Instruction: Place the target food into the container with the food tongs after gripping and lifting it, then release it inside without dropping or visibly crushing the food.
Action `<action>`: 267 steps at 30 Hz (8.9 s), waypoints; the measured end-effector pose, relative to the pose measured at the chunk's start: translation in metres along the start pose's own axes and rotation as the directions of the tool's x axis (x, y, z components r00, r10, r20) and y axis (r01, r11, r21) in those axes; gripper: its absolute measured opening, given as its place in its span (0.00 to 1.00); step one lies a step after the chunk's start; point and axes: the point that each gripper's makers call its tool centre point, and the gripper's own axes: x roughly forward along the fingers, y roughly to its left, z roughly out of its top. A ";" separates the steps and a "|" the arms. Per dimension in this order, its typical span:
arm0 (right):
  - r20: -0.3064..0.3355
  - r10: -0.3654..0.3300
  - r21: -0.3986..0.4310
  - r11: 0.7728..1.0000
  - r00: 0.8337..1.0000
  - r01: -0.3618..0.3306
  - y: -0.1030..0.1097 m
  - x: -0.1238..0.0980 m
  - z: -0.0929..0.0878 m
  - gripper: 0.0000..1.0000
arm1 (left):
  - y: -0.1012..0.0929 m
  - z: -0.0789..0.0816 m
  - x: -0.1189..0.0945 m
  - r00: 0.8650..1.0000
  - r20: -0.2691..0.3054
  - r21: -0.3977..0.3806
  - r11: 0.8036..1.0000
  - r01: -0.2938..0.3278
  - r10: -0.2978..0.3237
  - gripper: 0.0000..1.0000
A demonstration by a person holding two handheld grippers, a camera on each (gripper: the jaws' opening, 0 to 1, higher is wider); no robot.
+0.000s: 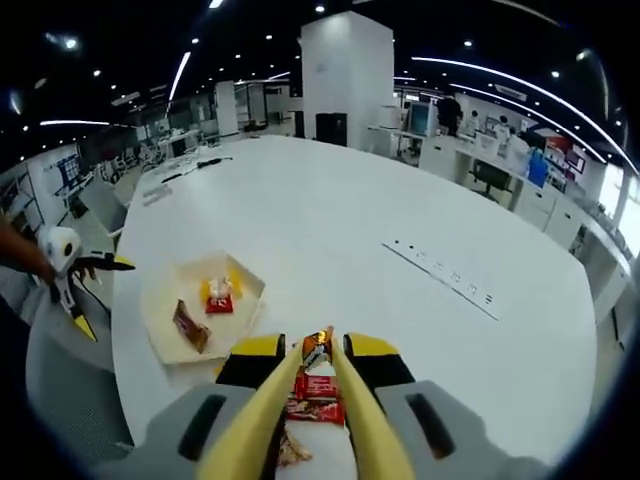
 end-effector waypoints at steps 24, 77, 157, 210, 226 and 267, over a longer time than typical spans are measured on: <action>0.006 0.158 -0.109 0.982 0.987 -0.156 0.093 0.050 0.058 0.22 | 0.002 0.005 -0.001 1.000 0.027 -0.018 1.000 -0.002 0.003 0.99; 0.060 0.128 -0.117 0.986 0.990 -0.120 0.084 0.011 0.046 0.28 | 0.003 0.004 -0.002 1.000 0.031 -0.010 1.000 -0.003 0.003 0.99; -0.116 -0.200 0.153 0.964 0.973 0.217 0.049 -0.025 -0.149 0.29 | 0.003 0.000 0.000 1.000 0.010 -0.002 1.000 -0.003 0.003 0.99; -0.197 -0.133 0.155 0.974 0.971 0.165 0.036 -0.012 -0.173 0.23 | 0.004 -0.004 0.000 1.000 -0.010 -0.015 1.000 -0.011 0.011 0.99; -0.191 -0.126 0.132 0.980 0.973 0.152 0.028 -0.022 -0.158 0.23 | 0.002 -0.002 0.000 1.000 -0.003 -0.020 1.000 0.000 0.000 0.99; -0.099 -0.078 0.030 0.996 0.992 0.081 0.023 -0.007 -0.056 0.23 | 0.002 0.004 -0.002 0.999 0.033 -0.032 0.999 0.003 -0.002 1.00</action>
